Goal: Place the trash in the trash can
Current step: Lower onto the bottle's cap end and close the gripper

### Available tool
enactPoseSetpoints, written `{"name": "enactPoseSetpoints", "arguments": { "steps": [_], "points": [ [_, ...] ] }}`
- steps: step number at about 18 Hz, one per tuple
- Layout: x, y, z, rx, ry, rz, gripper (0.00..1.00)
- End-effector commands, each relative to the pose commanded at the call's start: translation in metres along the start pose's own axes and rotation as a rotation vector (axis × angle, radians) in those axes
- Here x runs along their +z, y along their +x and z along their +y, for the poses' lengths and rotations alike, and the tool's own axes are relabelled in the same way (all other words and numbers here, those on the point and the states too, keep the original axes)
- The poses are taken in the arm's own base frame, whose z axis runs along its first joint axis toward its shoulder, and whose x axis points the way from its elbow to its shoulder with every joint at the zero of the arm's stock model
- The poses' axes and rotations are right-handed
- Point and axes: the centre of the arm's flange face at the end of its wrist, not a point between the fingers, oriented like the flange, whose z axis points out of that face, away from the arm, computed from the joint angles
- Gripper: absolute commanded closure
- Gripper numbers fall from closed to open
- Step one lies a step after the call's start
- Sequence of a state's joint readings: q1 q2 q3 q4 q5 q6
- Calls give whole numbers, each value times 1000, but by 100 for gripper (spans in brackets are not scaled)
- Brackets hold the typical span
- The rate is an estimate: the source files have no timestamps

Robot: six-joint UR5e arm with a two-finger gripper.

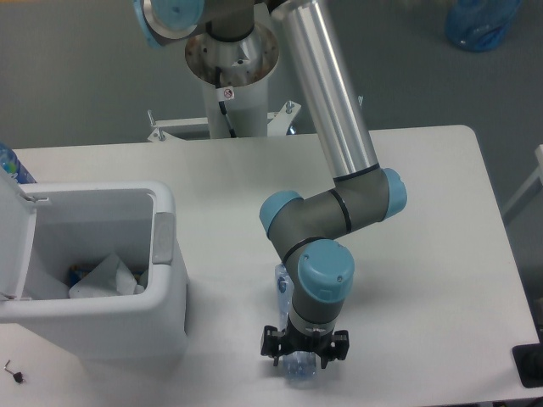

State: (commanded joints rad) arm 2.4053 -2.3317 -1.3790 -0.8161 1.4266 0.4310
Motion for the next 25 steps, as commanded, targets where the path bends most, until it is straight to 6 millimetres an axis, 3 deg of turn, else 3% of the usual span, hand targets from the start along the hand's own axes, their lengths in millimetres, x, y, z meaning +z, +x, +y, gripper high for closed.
{"name": "enactPoseSetpoints", "arguments": {
  "steps": [2, 25],
  "points": [
    [-2, 0, 0, 0, 3, -1, 30],
    [-23, 2, -5, 17, 29, -13, 44]
  ]
}}
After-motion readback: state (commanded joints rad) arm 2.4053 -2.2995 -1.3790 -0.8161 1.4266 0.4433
